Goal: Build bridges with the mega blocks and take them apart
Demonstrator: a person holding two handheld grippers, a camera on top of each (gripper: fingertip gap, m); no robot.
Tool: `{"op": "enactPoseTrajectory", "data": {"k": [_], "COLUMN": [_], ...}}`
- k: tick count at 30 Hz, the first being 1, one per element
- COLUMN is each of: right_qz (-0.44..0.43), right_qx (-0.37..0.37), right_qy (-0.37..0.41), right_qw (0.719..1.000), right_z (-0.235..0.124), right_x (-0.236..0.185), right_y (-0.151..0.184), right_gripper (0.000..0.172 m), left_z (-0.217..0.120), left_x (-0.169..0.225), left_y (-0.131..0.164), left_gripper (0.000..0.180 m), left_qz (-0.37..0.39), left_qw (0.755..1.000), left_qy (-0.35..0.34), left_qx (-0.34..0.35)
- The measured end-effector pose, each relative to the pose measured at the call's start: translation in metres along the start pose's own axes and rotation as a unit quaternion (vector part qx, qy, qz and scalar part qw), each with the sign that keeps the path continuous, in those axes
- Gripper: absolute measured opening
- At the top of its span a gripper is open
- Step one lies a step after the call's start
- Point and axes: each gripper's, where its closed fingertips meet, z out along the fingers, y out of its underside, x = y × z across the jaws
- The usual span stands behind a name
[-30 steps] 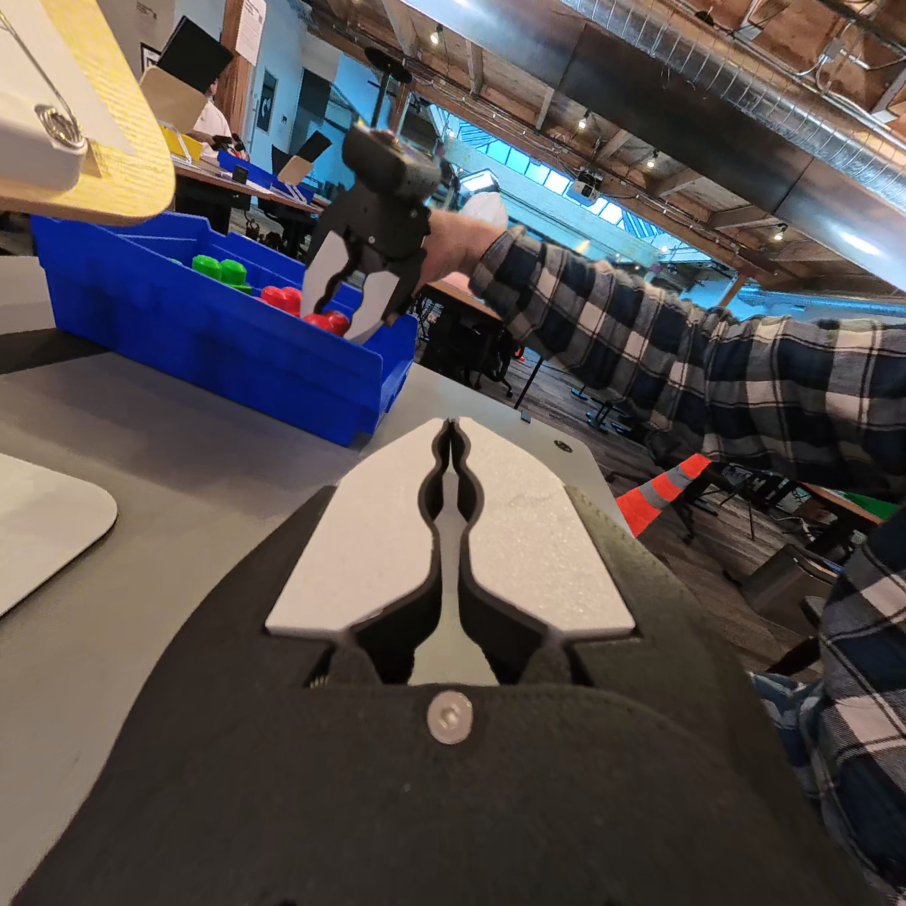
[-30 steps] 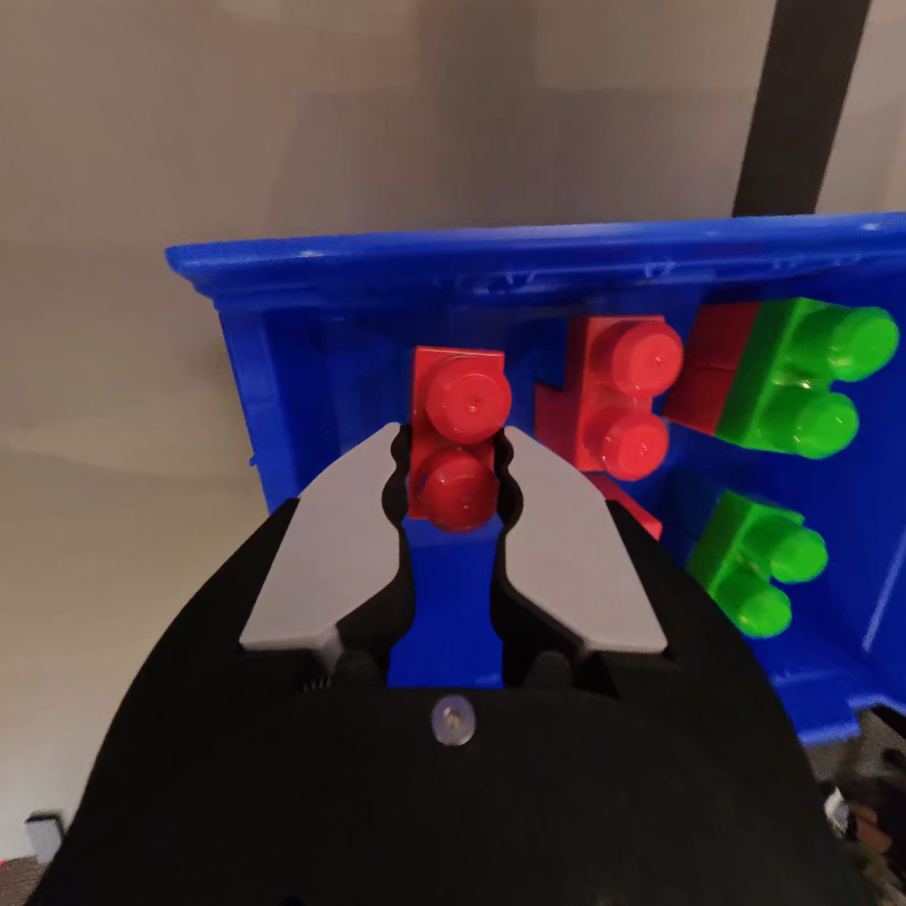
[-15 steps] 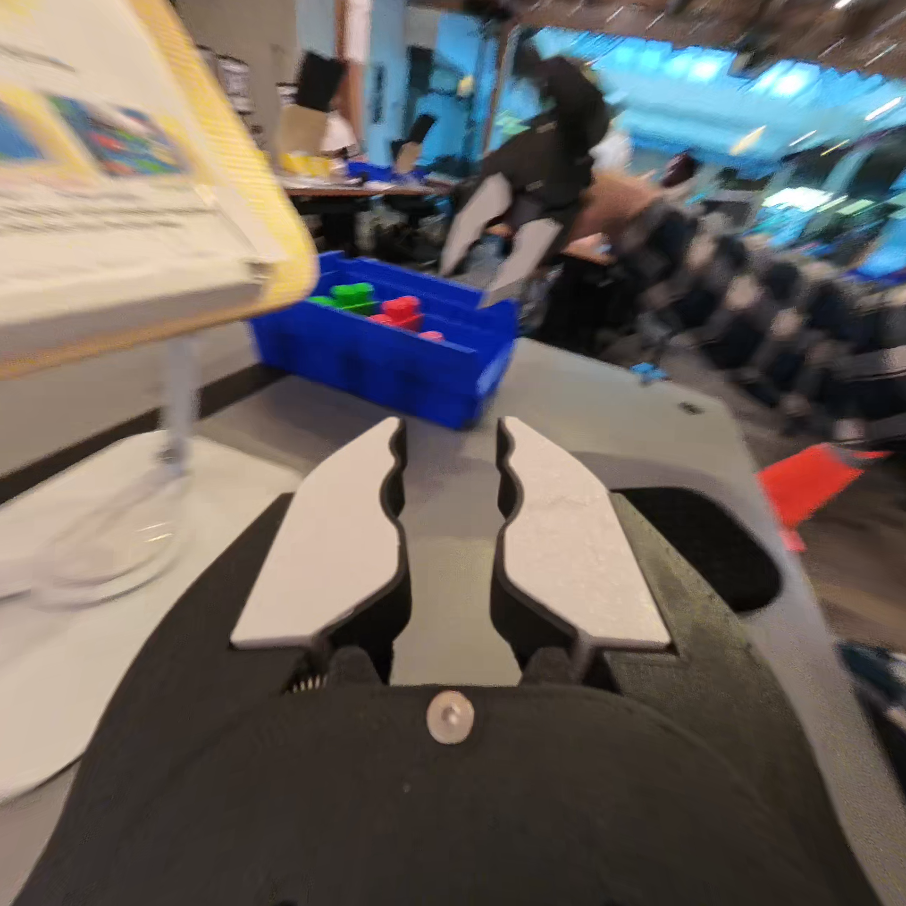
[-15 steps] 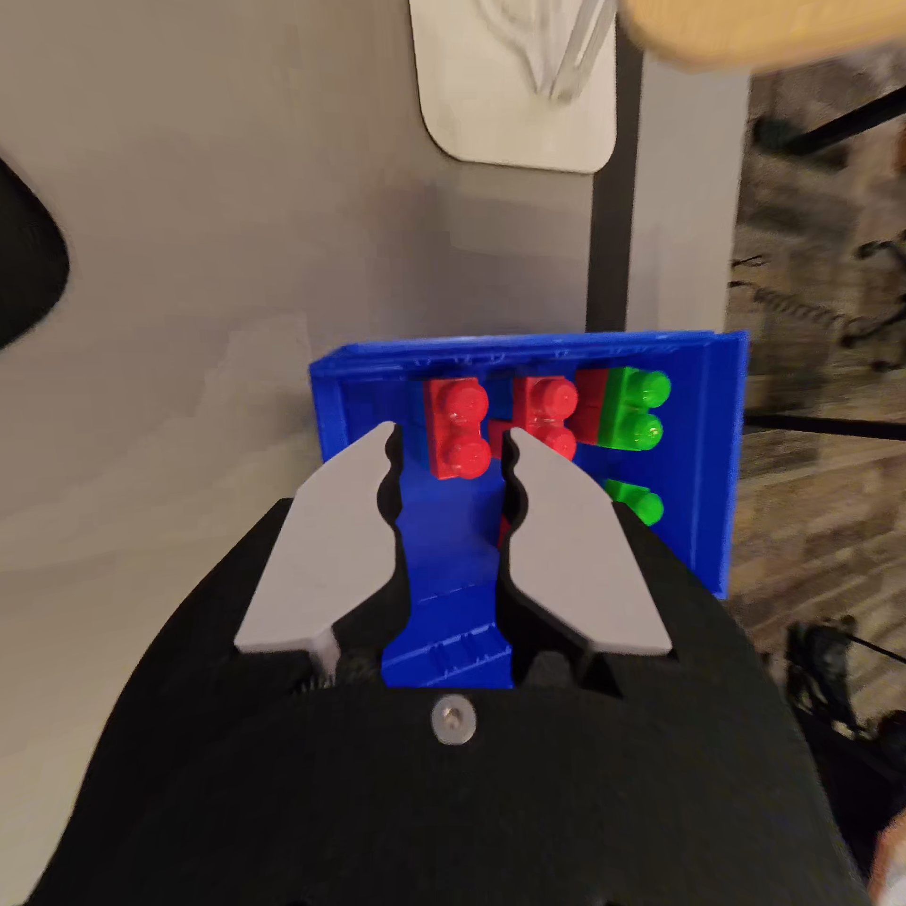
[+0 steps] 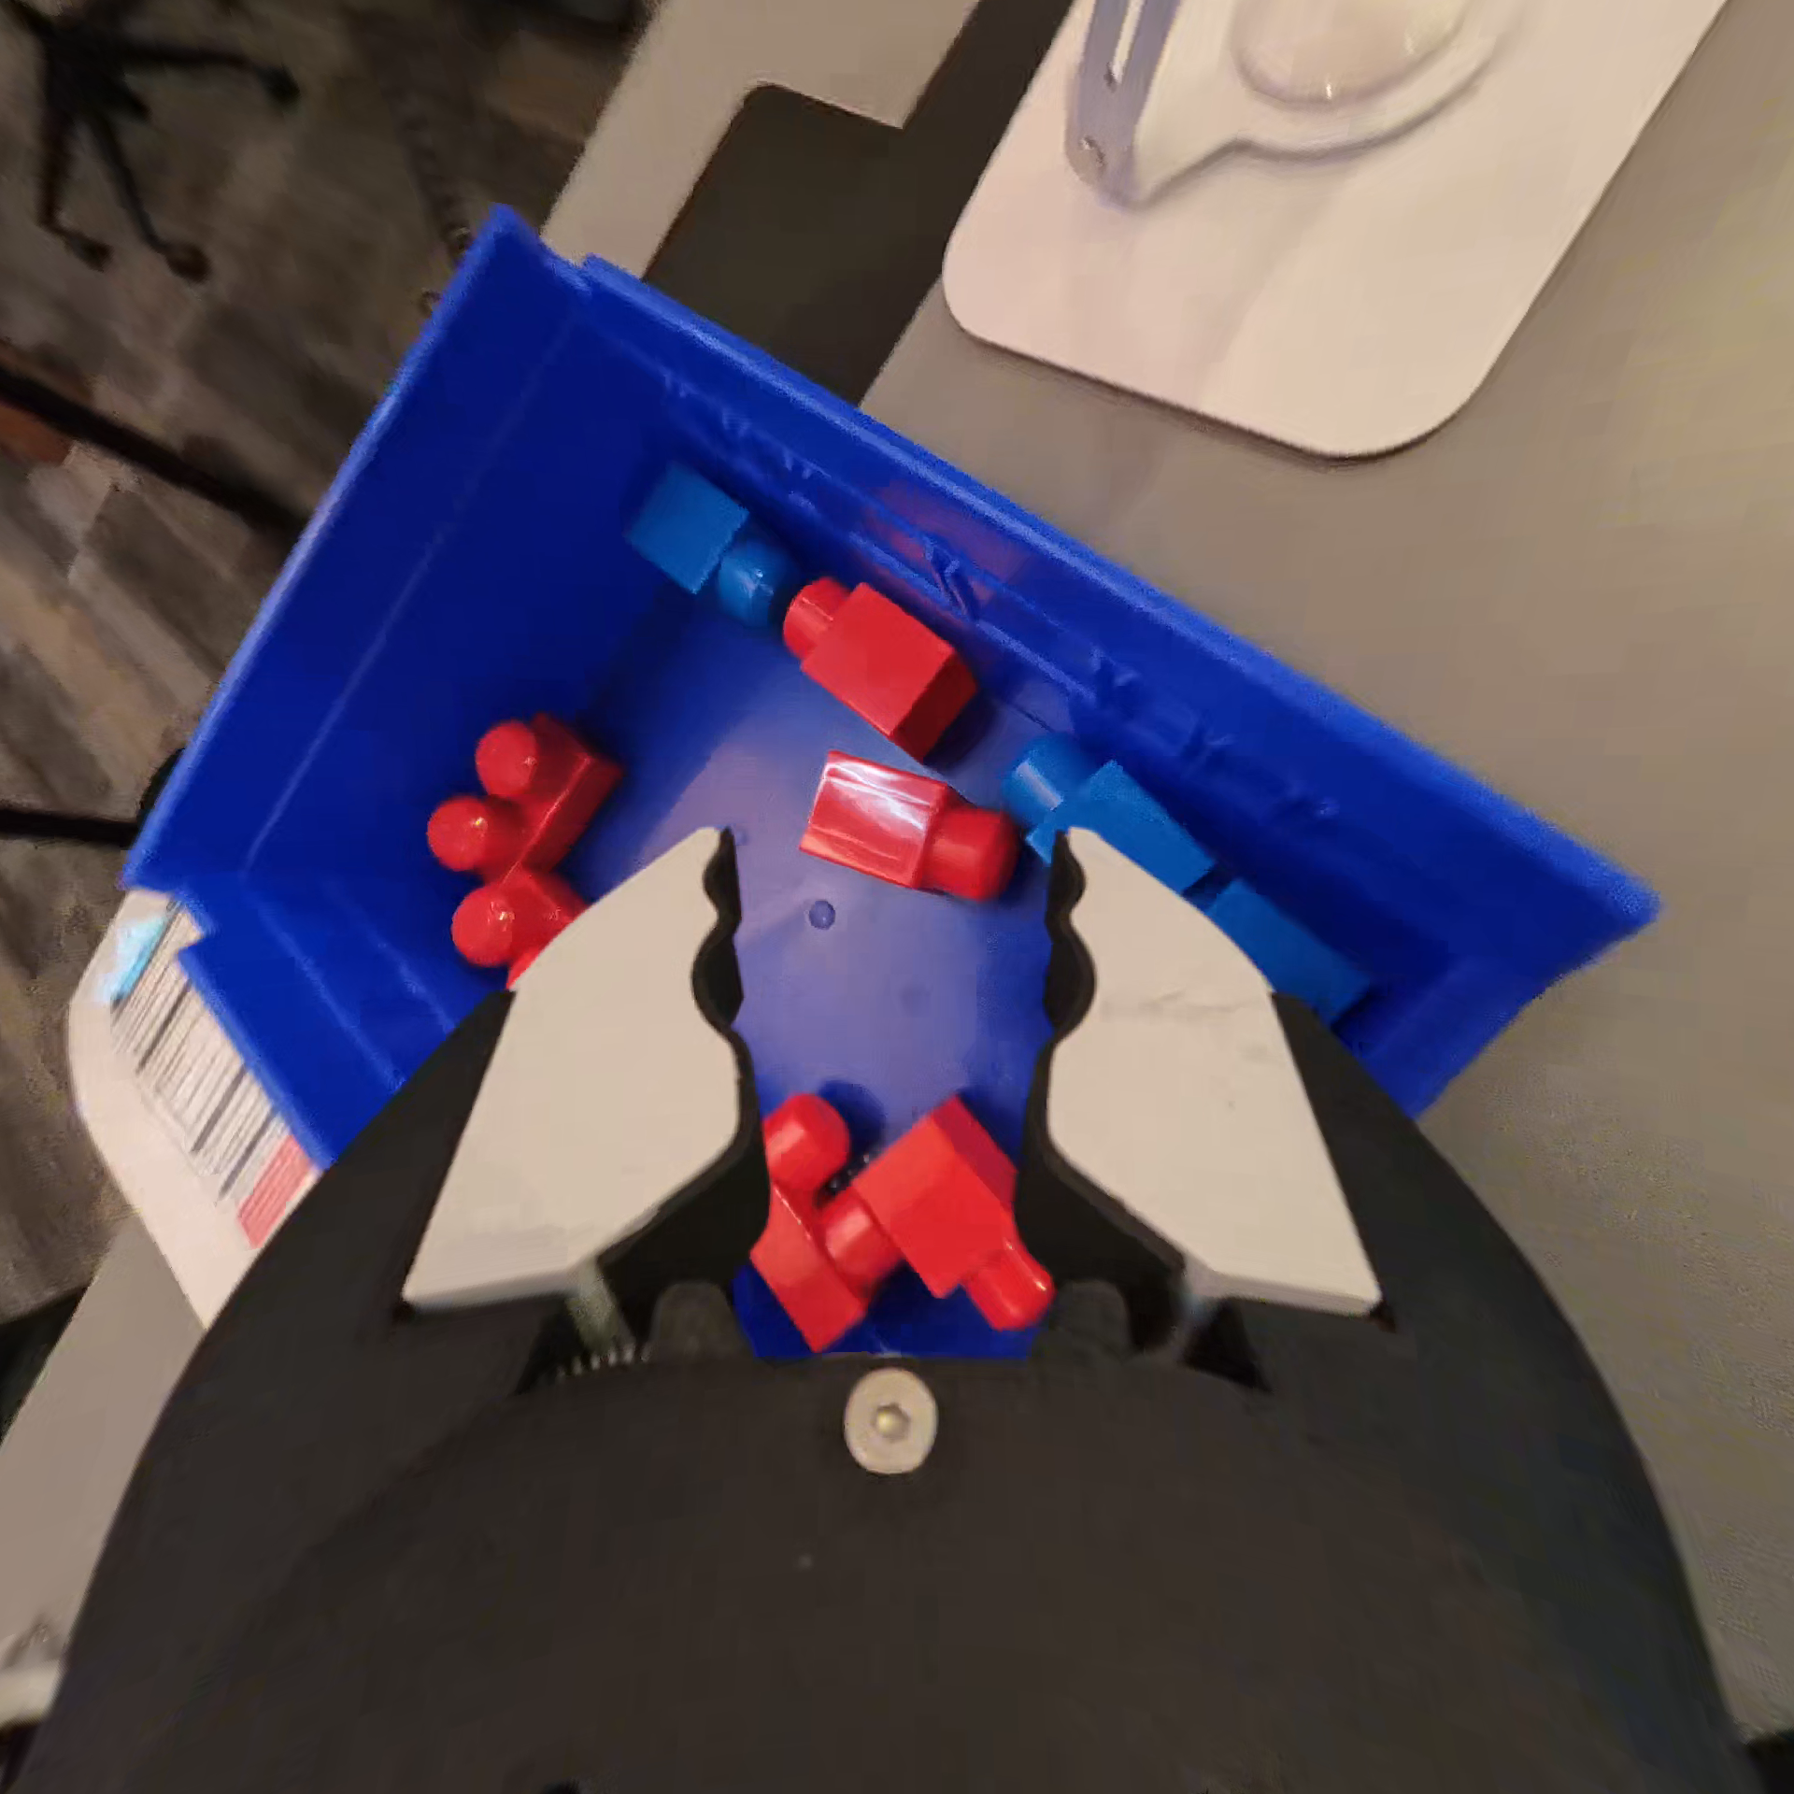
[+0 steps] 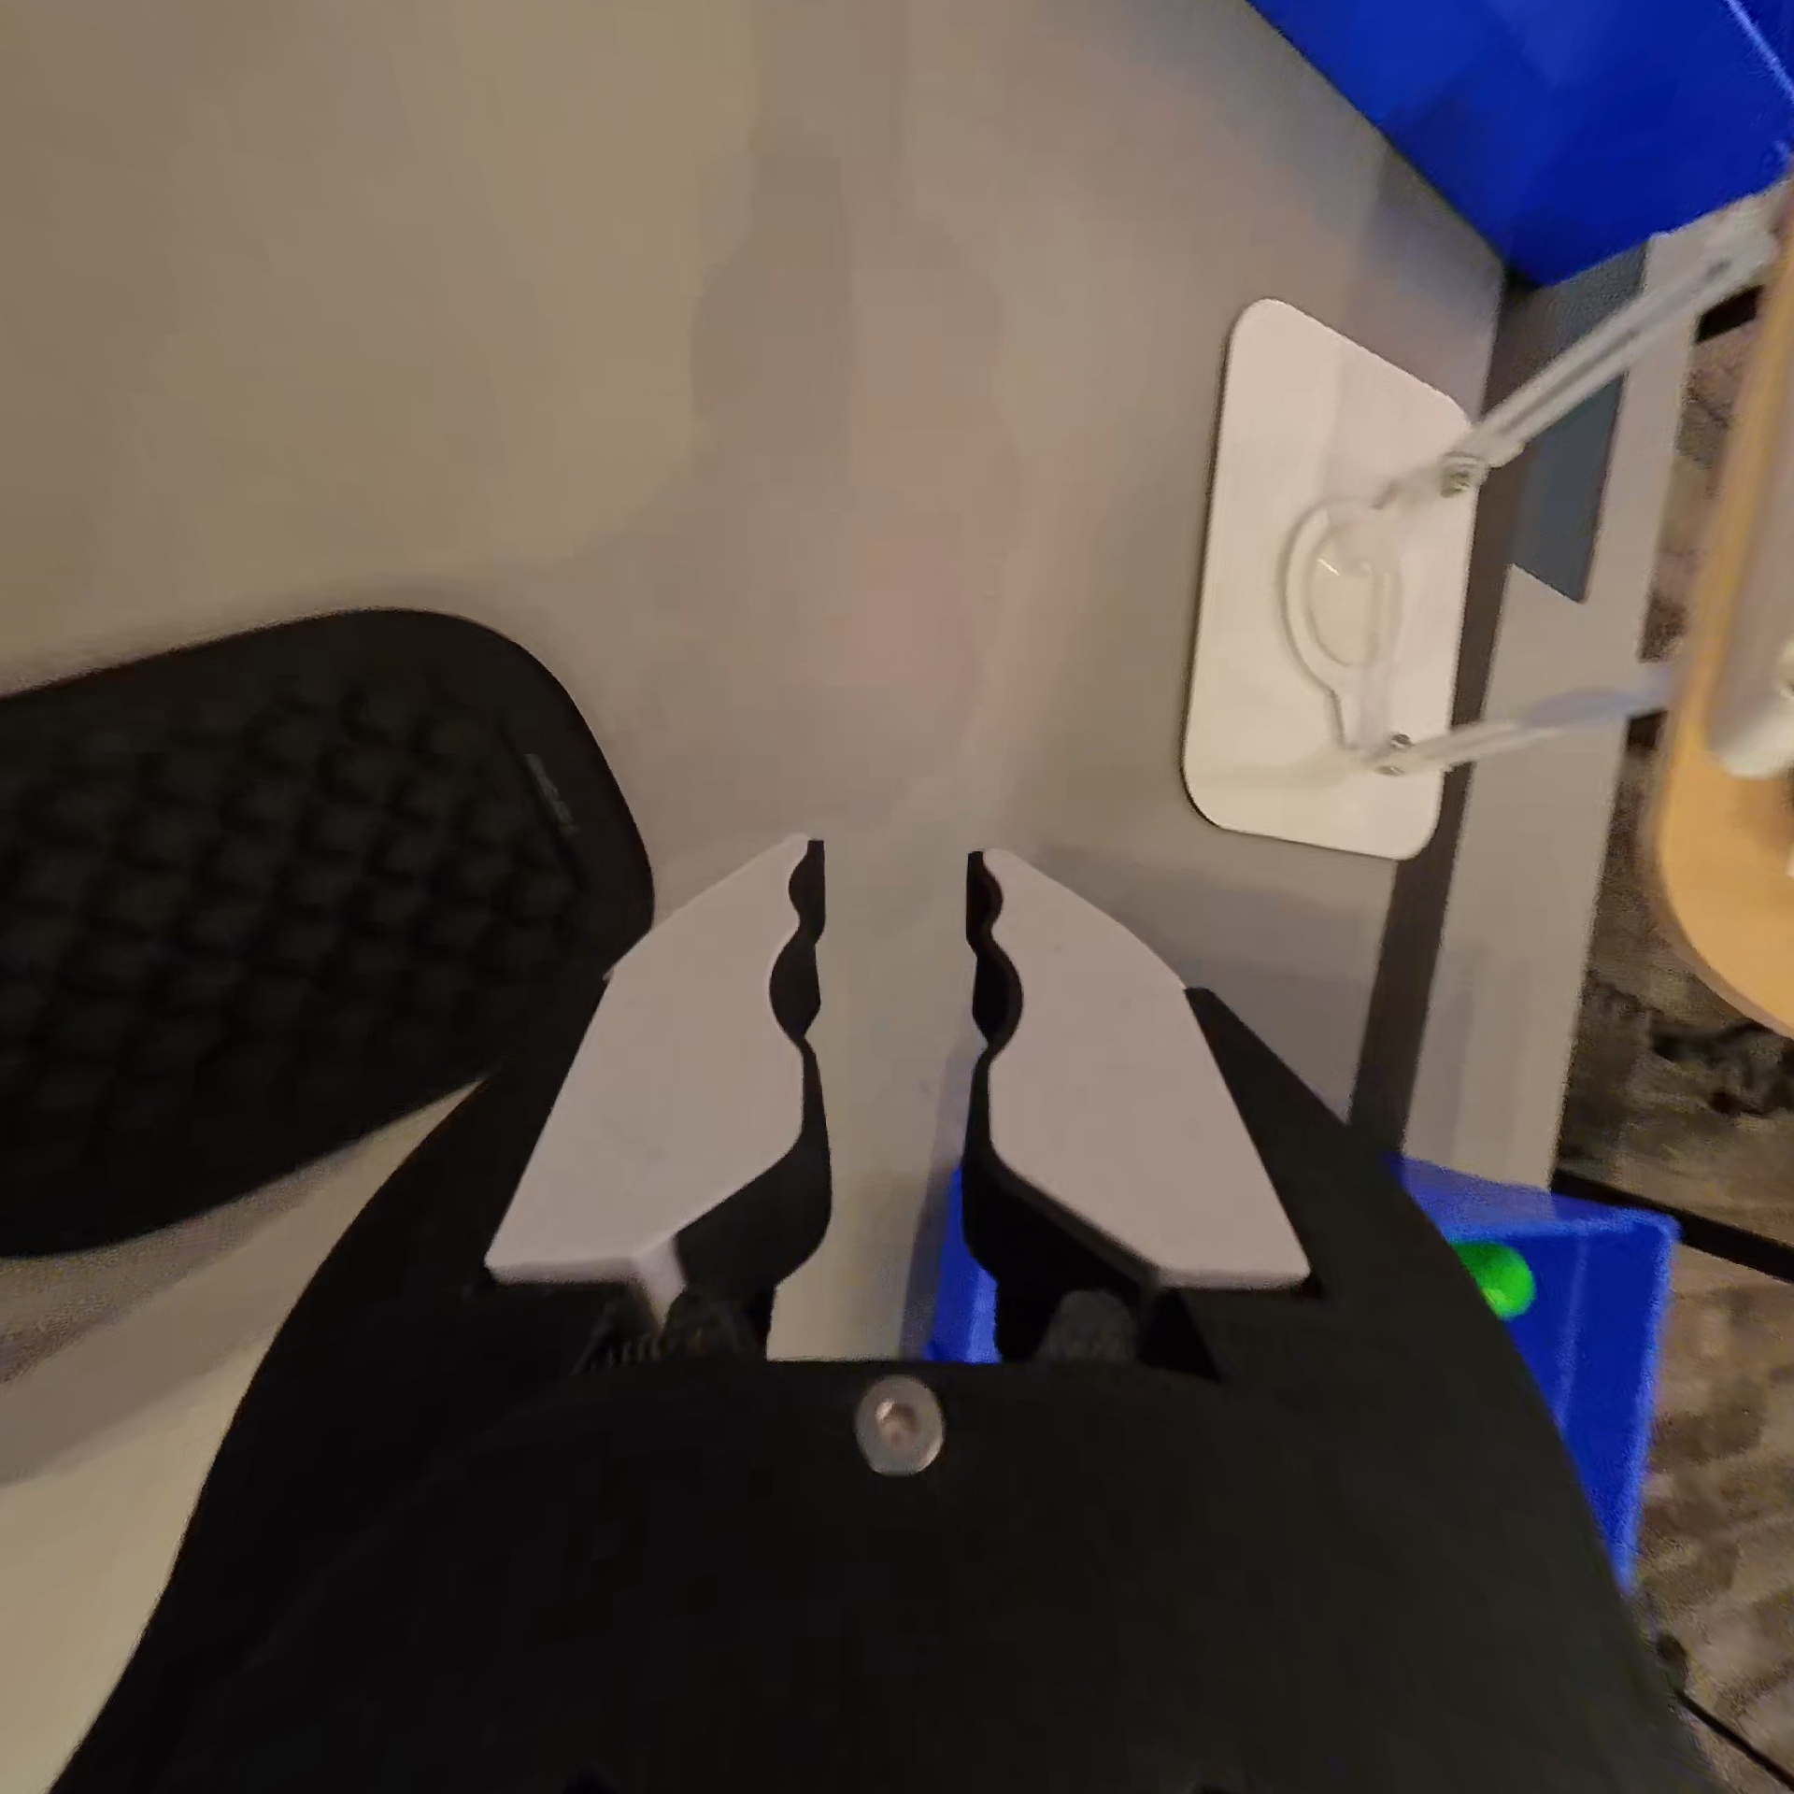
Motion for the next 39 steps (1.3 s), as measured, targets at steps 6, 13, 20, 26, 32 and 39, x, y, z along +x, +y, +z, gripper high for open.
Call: {"op": "enactPoseTrajectory", "data": {"k": [6,13,20,26,32,39], "right_qz": [-0.001,0.009,0.012,0.018,-0.004,-0.047], "right_qx": [0.018,0.054,0.074,0.08,0.111,0.055], "right_qy": [-0.025,-0.04,-0.055,-0.046,0.142,0.3], "right_qw": [1.0,0.998,0.996,0.996,0.984,0.951], "right_z": [0.025,0.035,0.051,0.059,0.059,0.09], "right_x": [-0.01,-0.009,-0.004,0.003,0.061,0.099], "right_y": [-0.017,-0.034,-0.045,-0.059,-0.124,-0.206], "right_gripper": [0.028,0.027,0.025,0.026,0.054,0.061], "left_z": [0.057,0.063,0.07,0.081,0.0,-0.074], "left_x": [0.004,-0.002,0.011,0.007,0.012,0.129], "left_y": [0.019,0.03,0.055,0.048,-0.018,-0.1], "left_gripper": [0.078,0.07,0.076,0.069,0.069,0.068], "left_qz": [0.037,0.029,0.073,0.047,-0.139,-0.327], "left_qw": [0.992,0.978,0.956,0.968,0.964,0.862], "left_qy": [0.099,0.163,0.22,0.199,0.213,0.28], "left_qx": [-0.071,-0.126,-0.182,-0.148,0.074,0.267]}}
